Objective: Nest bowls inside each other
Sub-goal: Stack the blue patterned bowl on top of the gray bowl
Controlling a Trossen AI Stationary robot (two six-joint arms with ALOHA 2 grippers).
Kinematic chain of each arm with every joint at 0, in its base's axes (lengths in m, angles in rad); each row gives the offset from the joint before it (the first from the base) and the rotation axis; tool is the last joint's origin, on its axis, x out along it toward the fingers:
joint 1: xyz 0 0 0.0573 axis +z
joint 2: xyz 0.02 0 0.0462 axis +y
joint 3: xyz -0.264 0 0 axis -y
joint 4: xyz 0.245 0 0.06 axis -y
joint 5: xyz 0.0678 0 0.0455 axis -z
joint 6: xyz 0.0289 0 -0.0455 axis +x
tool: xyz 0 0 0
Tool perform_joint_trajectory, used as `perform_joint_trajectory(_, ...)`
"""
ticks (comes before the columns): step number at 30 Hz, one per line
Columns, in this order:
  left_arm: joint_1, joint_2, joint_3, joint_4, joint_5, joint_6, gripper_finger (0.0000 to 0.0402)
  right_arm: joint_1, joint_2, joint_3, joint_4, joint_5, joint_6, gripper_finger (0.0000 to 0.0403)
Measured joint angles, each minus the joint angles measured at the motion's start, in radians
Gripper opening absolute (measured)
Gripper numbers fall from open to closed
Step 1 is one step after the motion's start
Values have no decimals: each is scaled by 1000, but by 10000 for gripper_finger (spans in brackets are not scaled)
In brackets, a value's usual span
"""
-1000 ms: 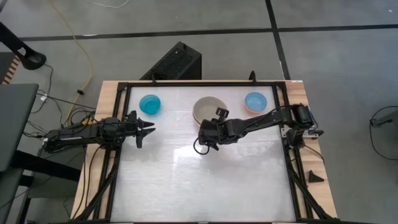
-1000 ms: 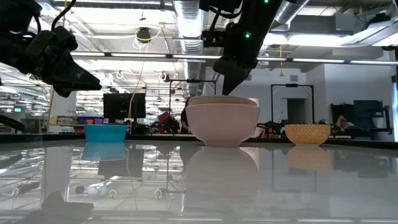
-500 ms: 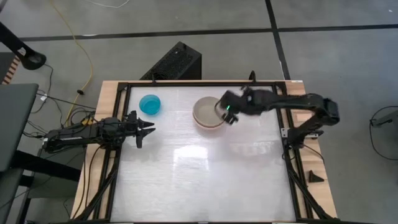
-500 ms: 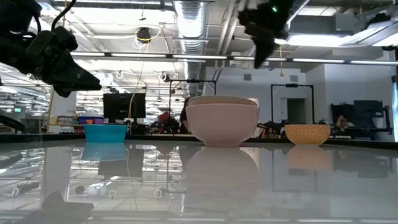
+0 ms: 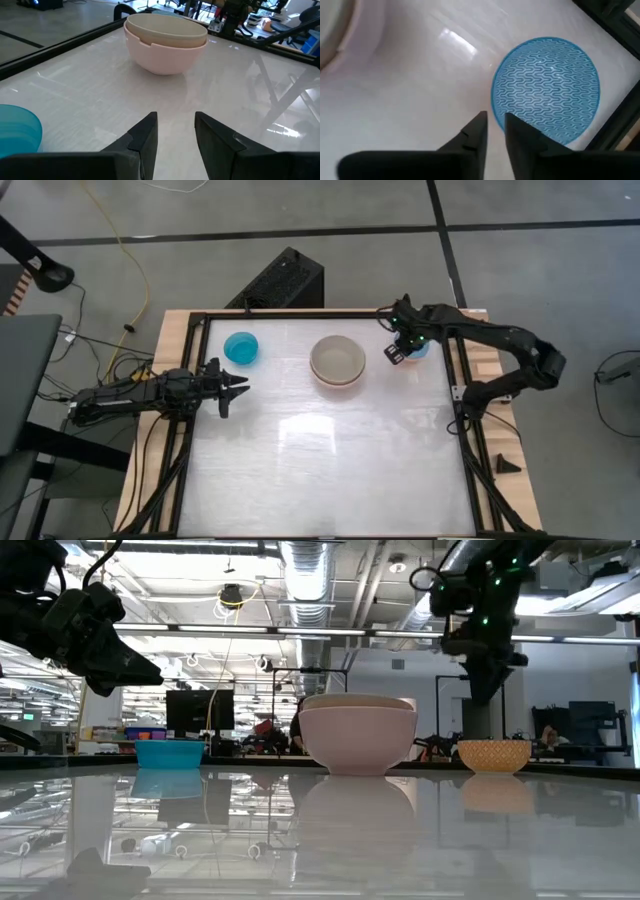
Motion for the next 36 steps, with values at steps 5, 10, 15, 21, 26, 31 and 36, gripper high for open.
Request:
perform_joint_trajectory(5,0,0,0,0,0,0,119,1,64,0,29,2,-23,173)
perform_joint_trajectory(10,0,0,0,0,0,0,119,-15,150,0,38,6,-52,241)
perform_joint_trajectory(15,0,0,0,0,0,0,119,-53,242,0,64,8,-71,269)
perform_joint_trajectory(21,0,0,0,0,0,0,119,-65,325,0,95,42,-90,262)
perform_joint_trajectory(26,0,0,0,0,0,0,119,-64,347,0,94,67,-108,185)
perform_joint_trajectory(31,0,0,0,0,0,0,119,-64,332,0,85,80,-123,42)
perform_joint_trajectory(36,0,0,0,0,0,0,119,-63,297,15,37,125,-128,41)
